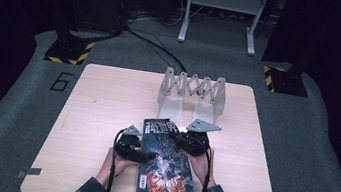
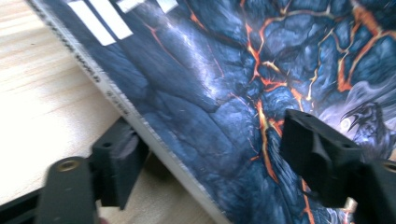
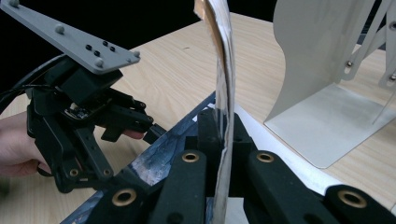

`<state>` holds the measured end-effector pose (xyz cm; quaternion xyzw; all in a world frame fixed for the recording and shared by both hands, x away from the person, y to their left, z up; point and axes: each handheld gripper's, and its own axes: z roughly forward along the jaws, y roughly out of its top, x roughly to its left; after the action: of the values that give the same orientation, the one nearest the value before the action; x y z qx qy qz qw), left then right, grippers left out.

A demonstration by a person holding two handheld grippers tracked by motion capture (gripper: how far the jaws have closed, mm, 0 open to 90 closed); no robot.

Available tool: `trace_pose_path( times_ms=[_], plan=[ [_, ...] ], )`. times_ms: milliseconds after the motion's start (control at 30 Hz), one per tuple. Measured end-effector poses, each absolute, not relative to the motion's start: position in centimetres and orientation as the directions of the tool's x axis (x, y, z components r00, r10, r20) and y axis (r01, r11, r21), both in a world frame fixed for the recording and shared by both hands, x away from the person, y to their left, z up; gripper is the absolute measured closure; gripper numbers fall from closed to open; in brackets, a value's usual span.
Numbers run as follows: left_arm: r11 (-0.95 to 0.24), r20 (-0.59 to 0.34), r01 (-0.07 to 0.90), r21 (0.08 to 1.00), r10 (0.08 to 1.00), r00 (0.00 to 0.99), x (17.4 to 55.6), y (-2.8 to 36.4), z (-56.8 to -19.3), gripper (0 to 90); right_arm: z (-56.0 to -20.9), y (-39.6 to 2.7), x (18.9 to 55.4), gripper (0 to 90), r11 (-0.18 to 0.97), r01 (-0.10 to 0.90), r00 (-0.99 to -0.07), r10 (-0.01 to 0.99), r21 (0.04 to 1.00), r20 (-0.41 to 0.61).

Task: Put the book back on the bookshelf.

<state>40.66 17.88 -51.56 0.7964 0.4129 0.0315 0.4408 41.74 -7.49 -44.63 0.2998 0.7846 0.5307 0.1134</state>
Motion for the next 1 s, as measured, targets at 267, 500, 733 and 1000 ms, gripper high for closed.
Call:
trace_pose_path(
  times_ms=[267,500,733,1000],
  plan=[
    [-0.277,-0.271,0.603,0.748,0.703,0.658,40.4,17.9,-51.2,45.8,-45.8,-7.9,42.7,88.3,0.27,0.41,-0.768,0.617,0.871,0.17],
    [-0.298,-0.243,0.591,0.749,0.707,0.664,40.2,17.9,-51.2,52.8,-46.5,-7.5,43.3,87.4,0.297,0.451,-0.748,0.64,0.842,0.175],
    [-0.319,-0.206,0.57,0.757,0.712,0.671,39.9,17.6,-51.6,56.7,-47.4,-7.4,44.2,78.5,0.335,0.536,-0.709,0.677,0.775,0.197],
    [-0.315,-0.193,0.559,0.767,0.718,0.669,39.5,17.5,-51.6,58.3,-48.1,-9.4,44.3,72.8,0.343,0.64,-0.654,0.712,0.687,0.255]
  ],
)
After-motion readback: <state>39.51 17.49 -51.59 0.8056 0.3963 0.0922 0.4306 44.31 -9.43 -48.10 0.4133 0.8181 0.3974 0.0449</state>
